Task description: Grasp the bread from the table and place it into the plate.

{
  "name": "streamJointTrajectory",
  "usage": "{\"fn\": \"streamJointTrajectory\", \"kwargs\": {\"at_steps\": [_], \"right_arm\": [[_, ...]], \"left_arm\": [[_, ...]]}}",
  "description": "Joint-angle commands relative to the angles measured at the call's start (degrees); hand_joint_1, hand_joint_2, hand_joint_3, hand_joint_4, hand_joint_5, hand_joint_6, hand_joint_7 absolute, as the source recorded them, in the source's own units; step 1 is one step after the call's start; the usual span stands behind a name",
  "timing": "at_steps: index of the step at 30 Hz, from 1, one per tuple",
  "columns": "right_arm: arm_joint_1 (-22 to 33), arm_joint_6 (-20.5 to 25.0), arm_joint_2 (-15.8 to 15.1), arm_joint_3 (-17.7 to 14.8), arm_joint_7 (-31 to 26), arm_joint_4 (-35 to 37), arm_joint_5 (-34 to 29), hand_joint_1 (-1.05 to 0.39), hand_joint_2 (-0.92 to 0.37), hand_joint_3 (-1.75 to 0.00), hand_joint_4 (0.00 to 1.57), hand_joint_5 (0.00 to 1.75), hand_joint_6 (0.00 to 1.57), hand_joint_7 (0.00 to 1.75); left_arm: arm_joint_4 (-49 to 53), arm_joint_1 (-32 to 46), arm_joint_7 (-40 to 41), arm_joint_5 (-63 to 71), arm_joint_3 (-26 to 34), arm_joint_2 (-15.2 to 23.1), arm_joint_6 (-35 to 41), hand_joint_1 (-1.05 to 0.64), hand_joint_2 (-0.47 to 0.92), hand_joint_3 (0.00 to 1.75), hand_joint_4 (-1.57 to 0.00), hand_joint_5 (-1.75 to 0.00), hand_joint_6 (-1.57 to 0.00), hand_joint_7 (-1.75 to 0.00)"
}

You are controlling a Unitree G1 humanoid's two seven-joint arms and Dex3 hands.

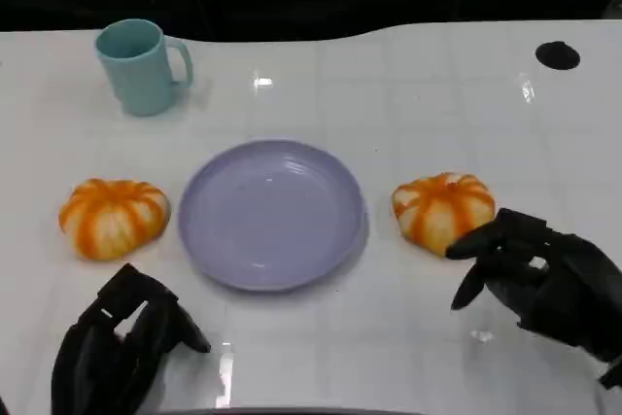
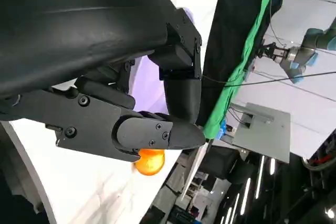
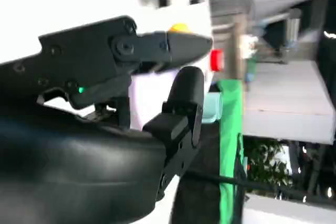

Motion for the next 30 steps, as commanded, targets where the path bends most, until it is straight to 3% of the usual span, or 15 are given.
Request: {"fn": "streamJointTrajectory", "kwargs": {"at_steps": [1, 6, 11, 17, 22, 30], "right_arm": [[-1.7, -10.4, -5.2, 0.8, -8.6, 0.0, -10.7, -0.51, -0.92, -0.08, 0.54, 0.33, 0.57, 0.06], [-3.0, -17.3, -9.4, 1.8, -17.5, 1.1, -19.5, -0.49, -0.92, -0.05, 0.47, 0.16, 0.49, 0.00], [-3.8, -19.1, -13.5, 3.1, -23.8, 0.5, -27.2, -0.49, -0.92, -0.04, 0.37, 0.07, 0.38, 0.00], [-3.8, -18.5, -17.3, 5.4, -31.4, -2.1, -36.5, -0.49, -0.91, -0.02, 0.26, 0.00, 0.29, 0.00], [-3.8, -17.3, -19.2, 7.2, -39.5, -4.6, -45.1, -0.40, -0.81, 0.00, 0.19, 0.00, 0.24, 0.00], [-5.0, -11.6, -21.0, 11.7, -48.8, -7.2, -55.6, -0.37, -0.79, 0.00, 0.13, 0.00, 0.18, 0.00]], "left_arm": [[-0.2, -0.1, 0.6, 0.0, 0.1, 0.6, -0.5, -0.60, 0.92, 0.24, -0.65, -1.75, -0.50, -1.55], [-0.4, 0.1, 0.5, -0.1, -0.1, 0.5, -0.3, -0.59, 0.92, 0.25, -0.65, -1.75, -0.50, -1.55], [-0.4, 0.1, 0.9, 0.1, -0.2, 0.5, -0.3, -0.59, 0.92, 0.25, -0.65, -1.75, -0.50, -1.55], [-0.6, 0.1, 0.7, -0.4, -0.2, 0.3, 0.1, -0.59, 0.92, 0.25, -0.64, -1.75, -0.50, -1.55], [0.3, -0.3, 0.4, -0.3, 0.0, 0.4, -0.4, -0.59, 0.92, 0.25, -0.64, -1.75, -0.50, -1.55], [1.4, -0.8, 0.5, 0.2, -0.1, 0.7, -1.5, -0.60, 0.92, 0.26, -0.64, -1.75, -0.50, -1.55]]}}
